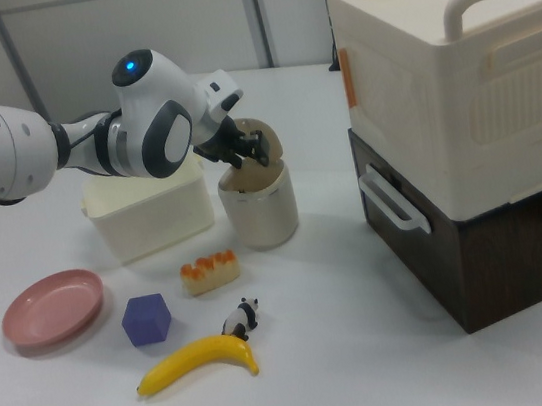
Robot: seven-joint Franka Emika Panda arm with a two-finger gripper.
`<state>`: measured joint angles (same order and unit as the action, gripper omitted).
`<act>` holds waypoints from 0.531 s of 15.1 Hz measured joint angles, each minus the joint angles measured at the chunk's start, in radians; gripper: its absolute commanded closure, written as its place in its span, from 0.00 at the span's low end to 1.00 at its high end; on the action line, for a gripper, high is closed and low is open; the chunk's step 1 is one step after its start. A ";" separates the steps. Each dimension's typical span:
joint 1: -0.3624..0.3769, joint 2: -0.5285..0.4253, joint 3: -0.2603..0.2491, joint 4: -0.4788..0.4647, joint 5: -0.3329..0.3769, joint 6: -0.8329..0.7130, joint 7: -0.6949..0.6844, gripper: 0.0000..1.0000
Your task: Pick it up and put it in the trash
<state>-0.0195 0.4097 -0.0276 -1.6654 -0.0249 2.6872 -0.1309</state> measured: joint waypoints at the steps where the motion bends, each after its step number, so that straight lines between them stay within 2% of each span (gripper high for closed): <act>1: 0.000 0.000 0.000 0.000 0.000 0.000 0.001 0.36; 4: 0.002 -0.002 0.000 -0.001 0.000 -0.003 0.001 0.36; 5: 0.005 -0.007 0.000 -0.002 0.000 -0.022 0.001 0.33; 6: 0.011 -0.016 0.000 -0.002 0.000 -0.067 0.001 0.27; 8: 0.020 -0.052 0.001 -0.002 0.000 -0.208 0.001 0.25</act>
<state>0.0008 0.3581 -0.0268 -1.6673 -0.0249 2.4787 -0.1302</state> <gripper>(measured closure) 0.330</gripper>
